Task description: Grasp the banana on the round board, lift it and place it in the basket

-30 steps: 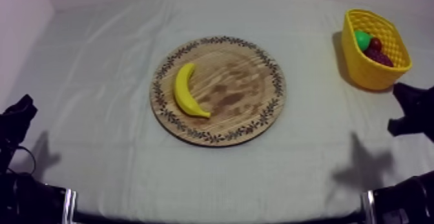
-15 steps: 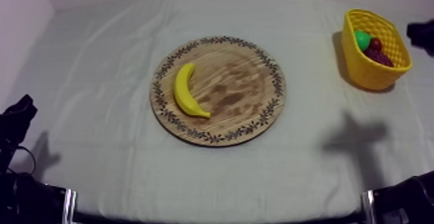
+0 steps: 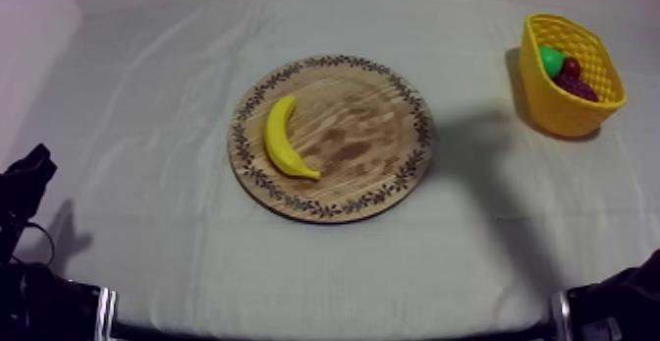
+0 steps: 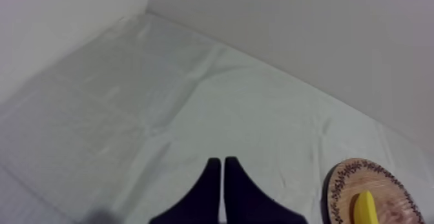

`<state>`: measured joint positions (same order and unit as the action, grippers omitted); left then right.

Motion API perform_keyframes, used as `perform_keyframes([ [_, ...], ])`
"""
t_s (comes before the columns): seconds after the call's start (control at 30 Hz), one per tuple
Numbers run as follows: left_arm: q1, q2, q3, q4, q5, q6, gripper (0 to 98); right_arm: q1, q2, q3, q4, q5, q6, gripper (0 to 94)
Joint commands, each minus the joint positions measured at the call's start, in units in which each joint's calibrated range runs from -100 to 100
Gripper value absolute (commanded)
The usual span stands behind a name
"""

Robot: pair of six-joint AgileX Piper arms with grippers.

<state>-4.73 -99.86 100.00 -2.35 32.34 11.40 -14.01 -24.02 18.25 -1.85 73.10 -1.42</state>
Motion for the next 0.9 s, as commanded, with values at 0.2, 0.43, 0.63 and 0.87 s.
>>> perform_keyframes([
  [0.2,0.0,0.0,0.0,-0.02,0.0,0.0,0.1,-8.3,11.4,-6.8,0.3,1.6,-3.1,0.2],
  [0.43,0.0,0.0,0.0,-0.02,0.0,0.0,0.1,-12.7,17.5,-7.9,1.3,0.2,-5.7,1.6],
  [0.63,0.0,0.0,0.0,-0.02,0.0,0.0,0.1,-15.3,23.1,-9.8,1.6,-0.7,-7.9,11.7],
  [0.87,0.0,0.0,0.0,-0.02,0.0,0.0,0.1,-18.2,26.4,-9.9,1.9,-2.7,-10.5,43.4],
])
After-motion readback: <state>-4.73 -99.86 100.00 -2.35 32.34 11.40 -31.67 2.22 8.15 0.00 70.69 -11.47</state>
